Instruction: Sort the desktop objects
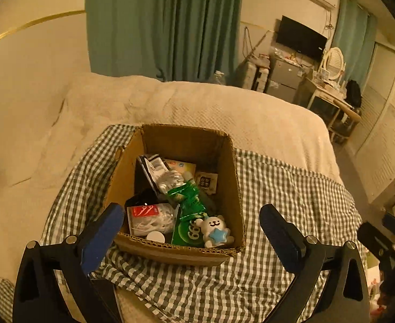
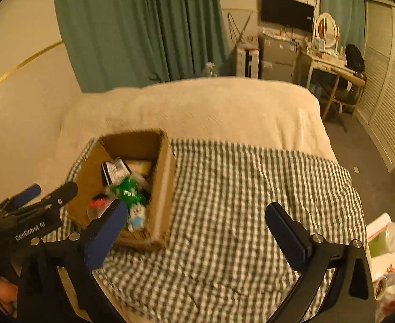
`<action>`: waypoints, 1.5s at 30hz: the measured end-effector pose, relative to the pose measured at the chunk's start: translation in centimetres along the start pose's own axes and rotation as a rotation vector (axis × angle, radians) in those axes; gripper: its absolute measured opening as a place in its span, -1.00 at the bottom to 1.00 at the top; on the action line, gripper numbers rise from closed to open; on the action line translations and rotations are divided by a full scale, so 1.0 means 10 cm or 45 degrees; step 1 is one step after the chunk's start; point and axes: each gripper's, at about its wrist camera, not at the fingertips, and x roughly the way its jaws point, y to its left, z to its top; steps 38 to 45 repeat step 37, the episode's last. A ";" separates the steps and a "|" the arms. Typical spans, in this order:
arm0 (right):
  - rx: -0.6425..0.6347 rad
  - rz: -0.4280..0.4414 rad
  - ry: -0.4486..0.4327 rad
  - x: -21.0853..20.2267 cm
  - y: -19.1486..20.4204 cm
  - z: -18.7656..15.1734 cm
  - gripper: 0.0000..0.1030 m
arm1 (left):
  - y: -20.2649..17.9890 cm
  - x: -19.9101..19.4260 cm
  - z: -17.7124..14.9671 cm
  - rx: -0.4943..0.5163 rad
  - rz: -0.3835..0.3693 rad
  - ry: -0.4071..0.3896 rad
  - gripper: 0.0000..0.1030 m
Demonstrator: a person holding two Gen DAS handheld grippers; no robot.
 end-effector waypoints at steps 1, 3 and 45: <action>-0.007 -0.008 0.002 -0.01 -0.02 -0.03 0.99 | -0.01 0.00 -0.02 -0.004 0.015 -0.011 1.00; -0.021 -0.072 -0.021 -0.03 -0.08 -0.13 0.99 | -0.02 0.01 -0.06 -0.009 0.038 -0.011 1.00; 0.067 -0.135 0.065 0.21 -0.23 -0.49 0.99 | -0.22 0.15 -0.27 0.125 0.134 0.051 1.00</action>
